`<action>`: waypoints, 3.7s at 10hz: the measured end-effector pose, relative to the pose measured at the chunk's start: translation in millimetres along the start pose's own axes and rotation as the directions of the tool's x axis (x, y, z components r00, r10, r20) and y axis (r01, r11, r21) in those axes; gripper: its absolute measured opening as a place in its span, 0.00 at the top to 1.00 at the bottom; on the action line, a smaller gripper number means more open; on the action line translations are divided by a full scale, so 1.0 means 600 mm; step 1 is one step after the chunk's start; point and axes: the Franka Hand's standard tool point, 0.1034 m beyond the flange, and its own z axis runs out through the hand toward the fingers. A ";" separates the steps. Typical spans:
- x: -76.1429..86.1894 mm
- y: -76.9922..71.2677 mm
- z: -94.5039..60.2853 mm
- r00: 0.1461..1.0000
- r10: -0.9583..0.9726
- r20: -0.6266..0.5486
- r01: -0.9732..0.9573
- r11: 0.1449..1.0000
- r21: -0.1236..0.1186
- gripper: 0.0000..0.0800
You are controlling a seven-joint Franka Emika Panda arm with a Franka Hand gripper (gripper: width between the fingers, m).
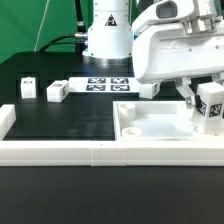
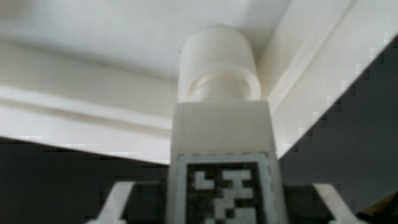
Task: Assemble one leg
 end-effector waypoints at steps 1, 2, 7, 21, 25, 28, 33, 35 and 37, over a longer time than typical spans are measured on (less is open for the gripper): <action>0.001 0.001 0.001 1.000 0.000 -0.008 0.000 1.000 -0.002 0.64; 0.001 0.001 0.002 1.000 0.001 -0.017 -0.001 1.000 -0.003 0.64; 0.003 0.001 0.003 0.999 0.000 -0.035 -0.001 1.000 -0.007 0.40; 0.013 0.006 -0.019 0.992 0.036 0.123 -0.038 0.999 0.014 0.19; 0.018 0.005 -0.024 0.897 0.058 0.438 -0.090 0.995 0.053 0.19; 0.022 0.008 -0.016 0.898 0.055 0.436 -0.088 0.995 0.056 0.19; 0.022 0.008 -0.016 0.897 0.075 0.437 -0.107 0.993 0.048 0.64; 0.022 0.007 -0.016 0.894 0.095 0.437 -0.125 0.991 0.041 0.64; 0.020 0.008 -0.015 0.814 0.404 0.416 -0.411 0.908 -0.079 0.64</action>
Offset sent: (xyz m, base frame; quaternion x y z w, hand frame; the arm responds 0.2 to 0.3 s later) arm 0.0000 0.0000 0.0000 0.0000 0.0000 0.0000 1.0000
